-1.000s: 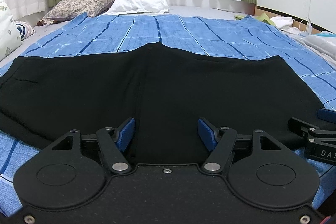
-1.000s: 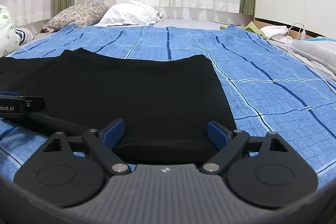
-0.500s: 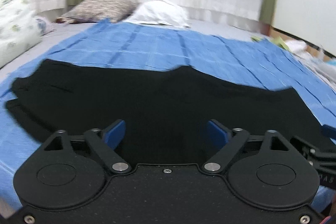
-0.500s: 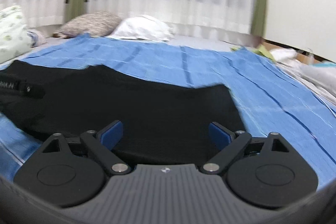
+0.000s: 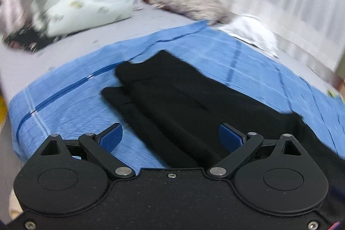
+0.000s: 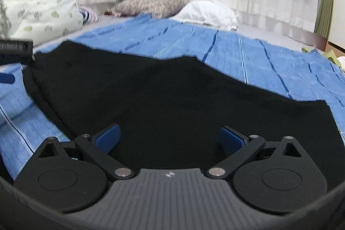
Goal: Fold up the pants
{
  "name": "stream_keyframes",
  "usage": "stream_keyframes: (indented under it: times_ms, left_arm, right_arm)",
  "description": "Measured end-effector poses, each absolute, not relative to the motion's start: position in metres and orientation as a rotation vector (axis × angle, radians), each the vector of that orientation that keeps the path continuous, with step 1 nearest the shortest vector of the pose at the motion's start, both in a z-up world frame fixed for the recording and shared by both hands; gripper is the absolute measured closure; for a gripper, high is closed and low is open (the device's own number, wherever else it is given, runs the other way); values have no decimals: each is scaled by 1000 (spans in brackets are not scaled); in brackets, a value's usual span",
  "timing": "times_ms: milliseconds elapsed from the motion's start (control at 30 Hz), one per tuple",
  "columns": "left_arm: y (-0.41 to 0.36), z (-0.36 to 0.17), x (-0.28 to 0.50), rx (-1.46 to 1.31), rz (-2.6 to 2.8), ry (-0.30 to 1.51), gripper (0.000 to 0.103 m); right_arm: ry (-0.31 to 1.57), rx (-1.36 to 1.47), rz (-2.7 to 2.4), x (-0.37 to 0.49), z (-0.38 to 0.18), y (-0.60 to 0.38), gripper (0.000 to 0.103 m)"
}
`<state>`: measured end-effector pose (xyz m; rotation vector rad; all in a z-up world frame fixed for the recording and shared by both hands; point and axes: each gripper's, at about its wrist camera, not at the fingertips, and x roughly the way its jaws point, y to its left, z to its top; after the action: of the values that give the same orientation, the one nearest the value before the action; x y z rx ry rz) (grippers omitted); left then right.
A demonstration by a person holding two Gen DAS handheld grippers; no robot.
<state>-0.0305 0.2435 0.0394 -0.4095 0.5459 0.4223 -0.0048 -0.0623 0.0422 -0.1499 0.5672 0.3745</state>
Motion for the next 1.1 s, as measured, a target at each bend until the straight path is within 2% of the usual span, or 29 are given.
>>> stream_keyframes:
  times_ms: [167,233,600,1100]
  left_arm:
    - [273,24,-17,-500,477,567,6]
    - [278,20,-9,-510,485,566,0]
    - [311,12,27,-606,526,532,0]
    - [311,5,39,-570,541,494,1]
  right_arm:
    - [592,-65,403,0,35,-74,0]
    - [585,-69,404,0,33,-73,0]
    - [565,-100,391,-2,31,-66,0]
    - [558,-94,394,-3,30,-68,0]
